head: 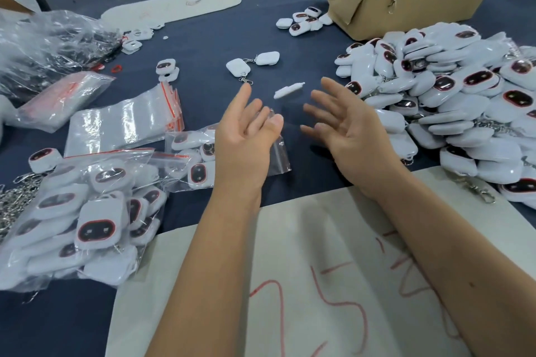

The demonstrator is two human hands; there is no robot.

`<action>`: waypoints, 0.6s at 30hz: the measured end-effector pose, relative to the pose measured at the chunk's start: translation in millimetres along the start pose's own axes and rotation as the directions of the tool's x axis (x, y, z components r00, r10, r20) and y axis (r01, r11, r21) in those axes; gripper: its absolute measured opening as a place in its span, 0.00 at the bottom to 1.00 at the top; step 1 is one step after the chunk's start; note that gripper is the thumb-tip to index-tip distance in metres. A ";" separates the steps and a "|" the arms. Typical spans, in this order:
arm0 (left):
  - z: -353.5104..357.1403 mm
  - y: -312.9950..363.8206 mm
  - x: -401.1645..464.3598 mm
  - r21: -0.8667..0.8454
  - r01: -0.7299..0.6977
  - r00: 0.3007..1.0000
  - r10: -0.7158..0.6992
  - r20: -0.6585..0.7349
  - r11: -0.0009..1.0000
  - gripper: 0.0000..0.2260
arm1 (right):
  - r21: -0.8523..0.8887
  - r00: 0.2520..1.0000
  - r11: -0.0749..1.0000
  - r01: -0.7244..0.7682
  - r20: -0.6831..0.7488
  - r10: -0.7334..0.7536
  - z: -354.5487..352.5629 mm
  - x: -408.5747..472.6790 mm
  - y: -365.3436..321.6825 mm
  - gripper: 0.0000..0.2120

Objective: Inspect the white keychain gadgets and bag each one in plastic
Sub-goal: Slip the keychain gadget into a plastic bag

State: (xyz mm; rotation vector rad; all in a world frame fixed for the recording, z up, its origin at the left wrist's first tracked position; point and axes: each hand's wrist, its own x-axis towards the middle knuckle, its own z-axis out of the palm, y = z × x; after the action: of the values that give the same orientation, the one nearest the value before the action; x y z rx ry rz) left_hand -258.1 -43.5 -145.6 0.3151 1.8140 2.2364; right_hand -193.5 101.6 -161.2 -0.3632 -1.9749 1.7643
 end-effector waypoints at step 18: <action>1.3 -3.7 -5.4 0.189 0.028 0.999 -0.036 0.039 0.982 0.06 | -0.557 0.913 0.802 0.215 -0.177 -0.368 -2.4 -5.6 0.5 0.12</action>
State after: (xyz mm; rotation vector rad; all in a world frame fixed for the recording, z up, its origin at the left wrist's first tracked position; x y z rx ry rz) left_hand -252.4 -43.3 -149.1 0.3622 1.9980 2.0249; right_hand -187.5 100.9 -162.4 -0.4228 -2.1390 0.8975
